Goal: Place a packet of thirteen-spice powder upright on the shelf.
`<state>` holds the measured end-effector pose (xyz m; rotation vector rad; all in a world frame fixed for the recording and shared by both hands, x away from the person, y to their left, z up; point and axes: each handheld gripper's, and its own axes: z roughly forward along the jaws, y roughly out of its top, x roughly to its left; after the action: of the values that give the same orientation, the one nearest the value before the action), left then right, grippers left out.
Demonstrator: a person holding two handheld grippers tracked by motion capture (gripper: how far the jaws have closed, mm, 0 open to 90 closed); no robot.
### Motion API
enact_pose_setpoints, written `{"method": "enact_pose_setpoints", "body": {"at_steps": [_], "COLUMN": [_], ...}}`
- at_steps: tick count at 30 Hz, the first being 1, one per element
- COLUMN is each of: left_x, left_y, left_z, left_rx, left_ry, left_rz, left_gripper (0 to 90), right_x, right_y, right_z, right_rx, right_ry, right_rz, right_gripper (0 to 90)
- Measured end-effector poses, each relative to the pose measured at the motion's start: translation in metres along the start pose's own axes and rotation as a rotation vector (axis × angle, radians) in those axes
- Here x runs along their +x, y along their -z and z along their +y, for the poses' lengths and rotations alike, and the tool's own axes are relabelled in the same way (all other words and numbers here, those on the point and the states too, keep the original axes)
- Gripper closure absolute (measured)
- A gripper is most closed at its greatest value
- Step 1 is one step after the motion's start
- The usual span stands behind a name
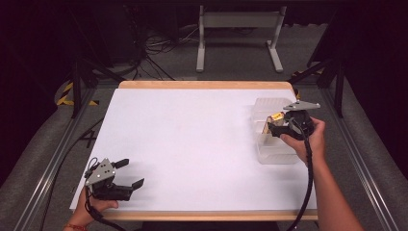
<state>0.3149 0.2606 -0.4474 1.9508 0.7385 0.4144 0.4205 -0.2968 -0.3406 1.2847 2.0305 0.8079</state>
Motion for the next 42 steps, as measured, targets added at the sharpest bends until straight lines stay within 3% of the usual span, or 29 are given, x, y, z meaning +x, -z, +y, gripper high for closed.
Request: {"method": "enact_pose_setpoints", "body": {"at_steps": [12, 26, 36, 42], "left_x": [0.000, 0.001, 0.001, 0.001], "left_y": [0.000, 0.000, 0.000, 0.000], "left_z": [0.000, 0.000, -0.001, -0.001], "left_rx": [-0.001, 0.001, 0.000, 0.002], "left_ry": [0.004, 0.003, 0.005, 0.005], "left_rz": [0.003, 0.005, 0.004, 0.003], "left_gripper": [9.4, 9.3, 9.4, 9.3], "right_x": [-0.001, 0.002, 0.011, 0.013], "right_y": [0.008, 0.026, 0.036, 0.044], "right_z": [-0.004, -0.013, -0.021, -0.028], "right_rx": [0.000, -0.032, -0.032, -0.035], "right_ry": [0.032, 0.129, 0.206, 0.218], "right_rz": [0.019, 0.107, 0.099, 0.104], "right_gripper": [20.7, 16.3, 16.3, 15.6]}}
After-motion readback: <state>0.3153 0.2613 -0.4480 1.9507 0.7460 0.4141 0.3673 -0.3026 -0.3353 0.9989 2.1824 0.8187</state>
